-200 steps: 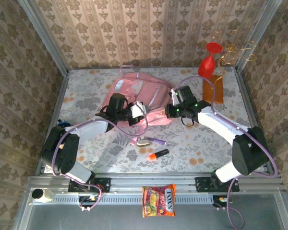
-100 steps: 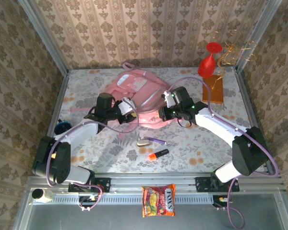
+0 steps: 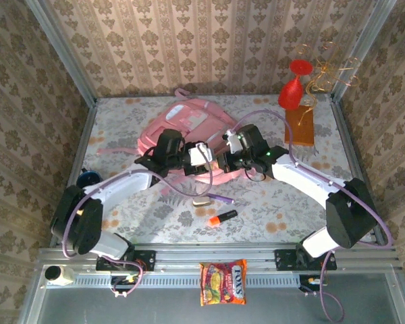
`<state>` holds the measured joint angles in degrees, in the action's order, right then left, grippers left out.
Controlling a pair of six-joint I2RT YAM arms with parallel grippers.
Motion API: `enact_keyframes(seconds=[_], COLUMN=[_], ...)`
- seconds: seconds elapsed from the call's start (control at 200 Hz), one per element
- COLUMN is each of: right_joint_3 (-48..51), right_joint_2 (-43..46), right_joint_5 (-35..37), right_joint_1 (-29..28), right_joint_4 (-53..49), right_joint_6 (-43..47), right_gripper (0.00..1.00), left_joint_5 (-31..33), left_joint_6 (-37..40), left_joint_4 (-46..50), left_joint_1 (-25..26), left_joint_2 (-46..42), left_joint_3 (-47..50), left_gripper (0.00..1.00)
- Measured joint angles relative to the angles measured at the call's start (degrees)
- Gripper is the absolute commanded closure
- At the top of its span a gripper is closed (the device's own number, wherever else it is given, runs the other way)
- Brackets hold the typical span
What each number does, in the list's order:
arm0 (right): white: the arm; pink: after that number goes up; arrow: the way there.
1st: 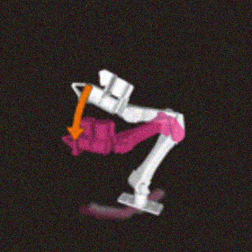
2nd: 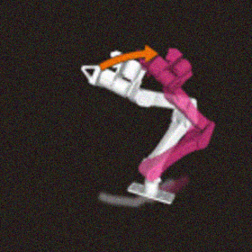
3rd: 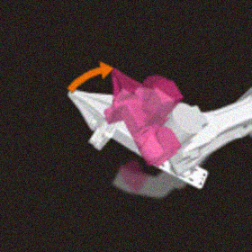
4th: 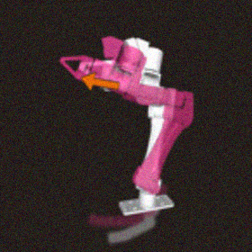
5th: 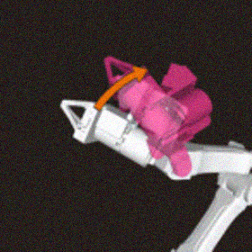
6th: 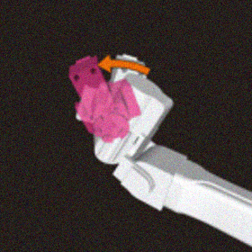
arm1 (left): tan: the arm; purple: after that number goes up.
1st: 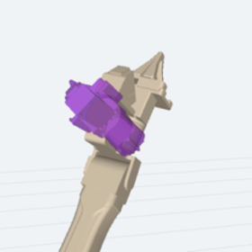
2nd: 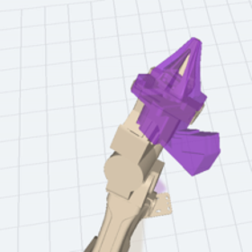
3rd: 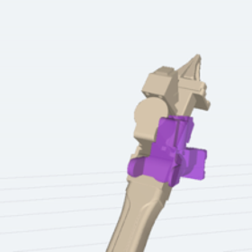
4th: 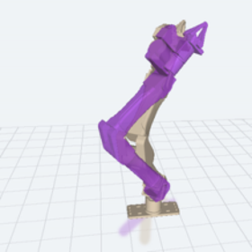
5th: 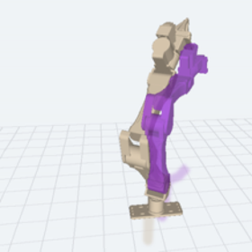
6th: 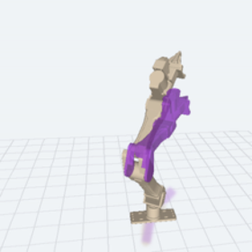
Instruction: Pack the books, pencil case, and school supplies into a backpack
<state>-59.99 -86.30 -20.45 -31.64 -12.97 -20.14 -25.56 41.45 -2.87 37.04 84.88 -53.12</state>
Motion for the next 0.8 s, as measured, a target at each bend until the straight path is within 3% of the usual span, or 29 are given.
enact_keyframes(seconds=[0.135, 0.35, 0.605, 0.8], right_joint_3=[1.03, 2.62, 1.53, 0.63], right_joint_2=[0.04, 0.35, -0.33, -2.12], right_joint_5=[-0.24, 0.70, 9.73, 13.27], right_joint_1=[-0.13, -0.09, 0.07, 3.76], right_joint_4=[1.42, 2.71, -1.51, -3.96], right_joint_6=[-0.94, -0.85, -0.94, -1.07], right_gripper=[1.00, 1.00, 1.00, 1.00], left_joint_5=[0.66, -0.20, -3.48, -5.97], left_joint_6=[1.36, 2.21, 2.23, 1.60], left_joint_4=[1.88, 3.74, 0.87, -1.18], left_joint_1=[0.00, -1.20, -3.61, -6.05], left_joint_2=[2.05, 2.19, -0.68, -4.26], left_joint_3=[-1.44, -1.51, 3.10, 7.04], left_gripper=[0.61, 1.00, 1.00, 1.00])
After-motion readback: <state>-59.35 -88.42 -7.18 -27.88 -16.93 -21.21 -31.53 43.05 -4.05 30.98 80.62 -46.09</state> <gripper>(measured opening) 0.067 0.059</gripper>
